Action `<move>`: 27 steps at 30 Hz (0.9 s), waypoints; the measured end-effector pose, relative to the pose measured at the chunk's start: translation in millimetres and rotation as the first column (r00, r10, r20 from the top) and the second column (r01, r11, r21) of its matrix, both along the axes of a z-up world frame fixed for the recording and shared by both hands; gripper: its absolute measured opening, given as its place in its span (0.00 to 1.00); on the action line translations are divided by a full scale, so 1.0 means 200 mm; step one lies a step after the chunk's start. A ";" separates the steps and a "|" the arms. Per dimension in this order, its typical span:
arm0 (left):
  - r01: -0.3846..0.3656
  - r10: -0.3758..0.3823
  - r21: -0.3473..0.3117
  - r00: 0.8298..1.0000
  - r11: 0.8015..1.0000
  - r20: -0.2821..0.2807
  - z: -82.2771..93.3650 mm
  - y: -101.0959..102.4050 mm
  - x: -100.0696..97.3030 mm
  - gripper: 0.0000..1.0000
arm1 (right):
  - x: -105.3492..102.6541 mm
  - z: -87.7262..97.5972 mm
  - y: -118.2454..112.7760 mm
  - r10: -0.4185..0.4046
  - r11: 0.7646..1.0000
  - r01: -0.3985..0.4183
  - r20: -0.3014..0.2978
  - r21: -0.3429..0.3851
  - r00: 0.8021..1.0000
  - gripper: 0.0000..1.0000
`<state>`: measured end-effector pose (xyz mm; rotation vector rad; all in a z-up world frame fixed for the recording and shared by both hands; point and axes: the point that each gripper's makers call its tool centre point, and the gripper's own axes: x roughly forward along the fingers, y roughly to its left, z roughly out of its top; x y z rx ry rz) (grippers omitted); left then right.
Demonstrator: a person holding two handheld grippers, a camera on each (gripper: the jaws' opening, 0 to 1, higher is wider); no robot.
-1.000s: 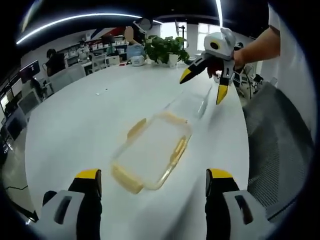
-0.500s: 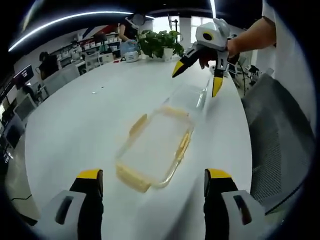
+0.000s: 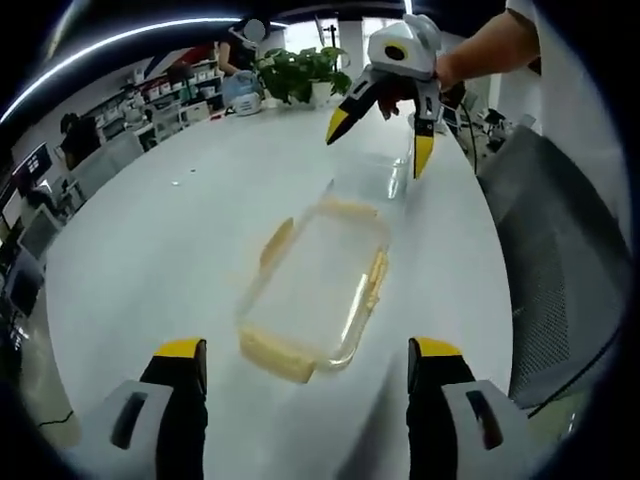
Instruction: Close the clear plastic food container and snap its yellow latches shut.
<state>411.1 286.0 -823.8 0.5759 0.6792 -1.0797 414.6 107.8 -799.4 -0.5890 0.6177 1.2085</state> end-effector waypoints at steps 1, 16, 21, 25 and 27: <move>0.003 -0.003 0.004 1.000 1.000 -0.001 0.00 0.00 0.00 0.83 | 0.00 0.00 0.01 0.004 1.000 -0.004 -0.003 -0.001 1.000 0.70; 0.065 -0.066 0.057 0.998 0.996 0.005 -0.02 0.02 0.04 0.80 | 0.00 -0.09 0.07 0.062 0.995 -0.064 -0.026 -0.081 0.998 0.69; 0.110 -0.112 0.105 0.994 0.988 0.013 -0.05 0.02 0.03 0.79 | 0.01 -0.09 0.09 0.103 0.989 -0.102 -0.002 -0.110 0.995 0.66; 0.145 -0.148 0.138 0.989 0.980 0.012 -0.08 0.02 0.02 0.78 | 0.02 -0.10 0.10 0.117 0.985 -0.117 -0.008 -0.129 0.993 0.65; 0.149 -0.151 0.140 0.988 0.979 0.010 -0.08 0.02 0.03 0.78 | 0.02 -0.11 0.10 0.120 0.982 -0.121 -0.016 -0.142 0.993 0.65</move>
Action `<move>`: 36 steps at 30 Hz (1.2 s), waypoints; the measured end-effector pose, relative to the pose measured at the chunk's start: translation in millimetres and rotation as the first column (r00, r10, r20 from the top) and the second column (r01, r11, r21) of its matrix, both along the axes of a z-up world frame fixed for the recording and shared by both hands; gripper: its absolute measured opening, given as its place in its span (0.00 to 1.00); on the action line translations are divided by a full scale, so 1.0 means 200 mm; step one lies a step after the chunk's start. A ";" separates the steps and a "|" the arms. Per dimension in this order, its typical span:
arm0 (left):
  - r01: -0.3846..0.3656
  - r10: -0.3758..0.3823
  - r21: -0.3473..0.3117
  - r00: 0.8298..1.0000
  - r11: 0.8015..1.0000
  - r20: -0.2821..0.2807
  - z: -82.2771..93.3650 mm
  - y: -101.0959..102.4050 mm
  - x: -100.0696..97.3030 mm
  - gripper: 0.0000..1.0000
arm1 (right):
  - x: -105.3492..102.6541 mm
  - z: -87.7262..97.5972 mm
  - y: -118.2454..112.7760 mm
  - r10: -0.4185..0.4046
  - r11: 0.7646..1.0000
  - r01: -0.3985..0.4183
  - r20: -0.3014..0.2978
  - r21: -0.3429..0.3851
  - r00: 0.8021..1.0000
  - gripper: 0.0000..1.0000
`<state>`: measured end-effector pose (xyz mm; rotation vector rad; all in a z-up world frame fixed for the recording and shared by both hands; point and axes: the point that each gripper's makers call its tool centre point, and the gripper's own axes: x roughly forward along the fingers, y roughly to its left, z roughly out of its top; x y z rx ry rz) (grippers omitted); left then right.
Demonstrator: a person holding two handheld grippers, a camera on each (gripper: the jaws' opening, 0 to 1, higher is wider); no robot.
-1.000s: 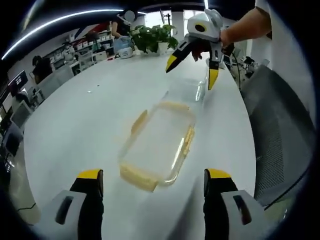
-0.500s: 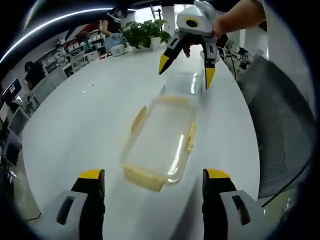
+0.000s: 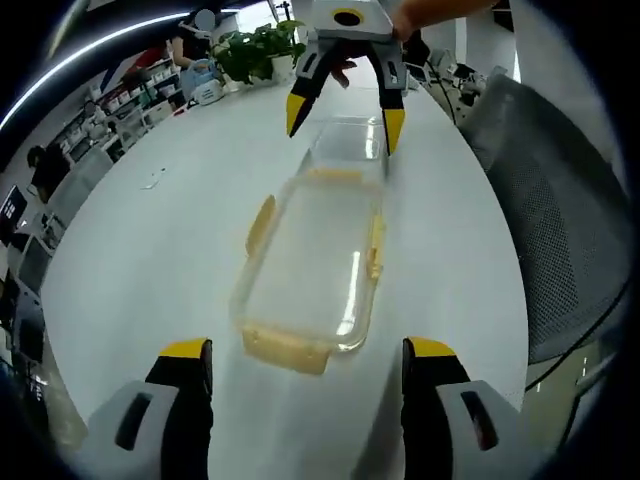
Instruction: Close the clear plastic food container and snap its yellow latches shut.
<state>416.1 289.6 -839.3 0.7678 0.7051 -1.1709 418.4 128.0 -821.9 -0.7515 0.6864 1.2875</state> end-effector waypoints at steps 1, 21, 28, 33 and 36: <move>0.001 -0.001 0.002 1.000 1.000 0.003 0.00 0.00 0.00 0.78 | 0.00 -0.01 0.00 0.003 1.000 -0.003 -0.005 -0.004 1.000 0.65; 0.100 -0.101 0.076 0.995 0.992 0.007 -0.03 0.01 0.07 0.74 | -0.01 -0.11 0.06 0.031 0.997 -0.037 -0.086 -0.072 0.996 0.64; 0.151 -0.154 0.113 0.988 0.982 0.015 -0.03 0.00 0.10 0.71 | 0.00 -0.14 0.05 0.038 0.993 -0.047 -0.089 -0.106 0.995 0.62; 0.172 -0.174 0.121 0.985 0.978 0.001 -0.04 -0.01 0.10 0.70 | 0.00 -0.16 0.04 0.048 0.991 -0.060 -0.094 -0.122 0.994 0.62; 0.203 -0.206 0.160 0.979 0.966 0.002 -0.06 0.01 0.10 0.68 | -0.01 -0.18 0.03 0.061 0.988 -0.074 -0.099 -0.134 0.993 0.62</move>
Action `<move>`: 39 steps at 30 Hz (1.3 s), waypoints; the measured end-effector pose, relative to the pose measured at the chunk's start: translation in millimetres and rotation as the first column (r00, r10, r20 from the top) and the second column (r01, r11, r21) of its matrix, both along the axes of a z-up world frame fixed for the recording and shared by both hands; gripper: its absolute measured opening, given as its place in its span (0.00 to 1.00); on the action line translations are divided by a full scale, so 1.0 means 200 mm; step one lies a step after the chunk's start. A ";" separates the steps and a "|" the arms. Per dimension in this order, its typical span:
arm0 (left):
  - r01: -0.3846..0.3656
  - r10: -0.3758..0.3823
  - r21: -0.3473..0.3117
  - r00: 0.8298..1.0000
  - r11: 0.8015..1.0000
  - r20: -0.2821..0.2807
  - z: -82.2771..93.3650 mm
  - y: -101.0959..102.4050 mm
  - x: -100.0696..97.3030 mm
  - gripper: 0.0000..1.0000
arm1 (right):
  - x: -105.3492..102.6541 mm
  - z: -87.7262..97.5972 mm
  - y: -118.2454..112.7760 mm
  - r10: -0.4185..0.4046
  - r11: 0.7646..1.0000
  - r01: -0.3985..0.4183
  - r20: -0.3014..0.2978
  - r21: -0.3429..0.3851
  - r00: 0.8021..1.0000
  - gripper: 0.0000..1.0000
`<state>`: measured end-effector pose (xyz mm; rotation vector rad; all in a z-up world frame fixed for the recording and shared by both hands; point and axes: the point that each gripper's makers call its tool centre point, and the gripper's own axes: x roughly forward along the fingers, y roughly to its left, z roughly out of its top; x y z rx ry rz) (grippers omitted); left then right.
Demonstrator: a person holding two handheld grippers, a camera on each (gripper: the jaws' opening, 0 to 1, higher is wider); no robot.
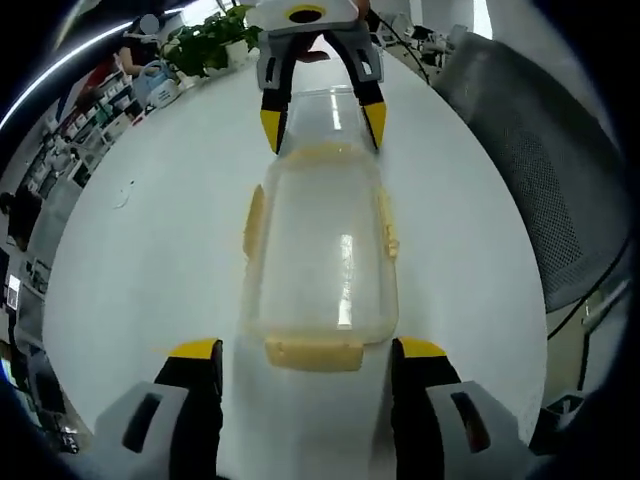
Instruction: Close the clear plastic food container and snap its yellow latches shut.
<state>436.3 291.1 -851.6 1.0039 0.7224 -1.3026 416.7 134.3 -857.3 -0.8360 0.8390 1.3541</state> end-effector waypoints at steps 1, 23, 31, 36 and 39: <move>-0.002 0.002 -0.004 1.000 1.000 -0.008 0.00 0.00 0.00 0.68 | 0.00 -0.01 0.00 0.003 1.000 -0.003 0.000 -0.003 1.000 0.62; 0.011 -0.010 0.013 0.995 1.000 -0.100 -0.05 0.01 -0.04 0.59 | 0.05 0.02 -0.01 0.002 1.000 -0.002 0.000 -0.001 1.000 0.60; 0.017 -0.014 0.019 0.994 1.000 -0.112 -0.05 0.00 -0.05 0.57 | 0.01 -0.03 0.00 0.056 0.998 -0.056 0.001 -0.041 0.998 0.59; 0.018 -0.014 0.029 0.991 0.999 -0.131 -0.05 0.00 -0.05 0.56 | 0.04 -0.03 -0.01 0.050 0.997 -0.050 0.006 -0.064 0.999 0.56; 0.027 -0.022 0.031 0.990 0.999 -0.142 -0.06 0.00 -0.05 0.56 | 0.04 -0.04 -0.01 0.053 0.996 -0.053 0.001 -0.067 0.999 0.56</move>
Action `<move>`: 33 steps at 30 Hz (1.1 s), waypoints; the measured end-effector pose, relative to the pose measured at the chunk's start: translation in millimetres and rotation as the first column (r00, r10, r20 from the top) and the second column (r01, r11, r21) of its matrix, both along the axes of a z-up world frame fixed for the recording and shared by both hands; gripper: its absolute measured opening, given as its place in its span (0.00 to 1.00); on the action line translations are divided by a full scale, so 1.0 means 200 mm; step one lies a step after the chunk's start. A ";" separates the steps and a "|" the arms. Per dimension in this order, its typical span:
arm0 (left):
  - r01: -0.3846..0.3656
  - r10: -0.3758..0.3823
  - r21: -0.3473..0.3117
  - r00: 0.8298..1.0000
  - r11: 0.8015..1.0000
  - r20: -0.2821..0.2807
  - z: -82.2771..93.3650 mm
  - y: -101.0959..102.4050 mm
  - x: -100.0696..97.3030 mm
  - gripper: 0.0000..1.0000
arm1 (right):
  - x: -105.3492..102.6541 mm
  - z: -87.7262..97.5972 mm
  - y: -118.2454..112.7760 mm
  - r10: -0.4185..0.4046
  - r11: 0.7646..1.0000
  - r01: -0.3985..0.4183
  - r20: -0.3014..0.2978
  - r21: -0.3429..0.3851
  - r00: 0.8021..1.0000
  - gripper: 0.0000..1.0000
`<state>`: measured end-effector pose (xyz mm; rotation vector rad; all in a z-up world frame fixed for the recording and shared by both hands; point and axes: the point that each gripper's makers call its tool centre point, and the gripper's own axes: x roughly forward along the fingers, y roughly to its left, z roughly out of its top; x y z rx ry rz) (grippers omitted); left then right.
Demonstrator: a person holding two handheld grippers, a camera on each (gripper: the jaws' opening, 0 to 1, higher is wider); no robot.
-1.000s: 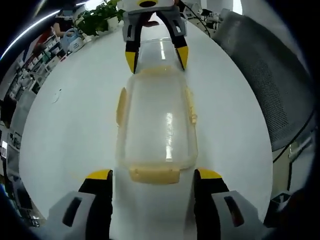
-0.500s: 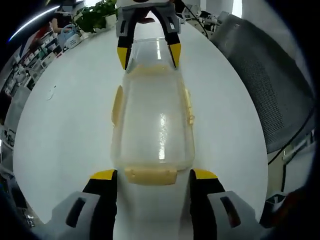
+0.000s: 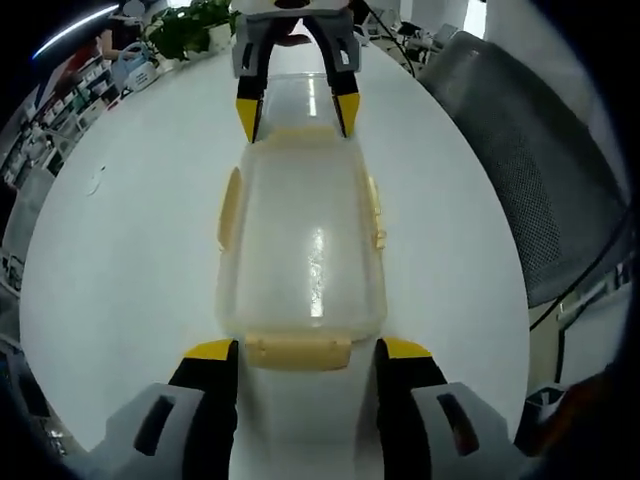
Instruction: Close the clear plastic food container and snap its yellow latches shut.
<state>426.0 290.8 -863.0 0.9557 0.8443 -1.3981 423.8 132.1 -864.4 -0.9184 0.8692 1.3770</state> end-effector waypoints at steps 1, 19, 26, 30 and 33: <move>0.002 -0.002 0.000 1.000 1.000 -0.002 0.00 0.00 0.00 0.56 | 0.00 0.00 0.00 0.001 1.000 -0.001 -0.002 -0.002 1.000 0.55; -0.003 0.003 -0.010 1.000 1.000 -0.026 0.00 -0.01 0.01 0.50 | -0.03 -0.01 -0.01 0.024 0.999 -0.025 -0.020 -0.046 0.999 0.40; 0.009 -0.010 -0.011 1.000 1.000 -0.025 0.00 -0.01 0.01 0.40 | -0.03 -0.01 -0.02 0.023 0.998 -0.024 -0.019 -0.051 1.000 0.39; 0.011 -0.011 -0.009 1.000 1.000 -0.022 0.00 -0.01 0.00 0.40 | -0.03 -0.01 -0.02 0.022 0.998 -0.023 -0.019 -0.055 1.000 0.39; 0.015 -0.015 -0.007 1.000 1.000 -0.019 0.00 -0.01 0.00 0.40 | -0.03 -0.01 -0.02 0.023 0.998 -0.024 -0.019 -0.056 1.000 0.39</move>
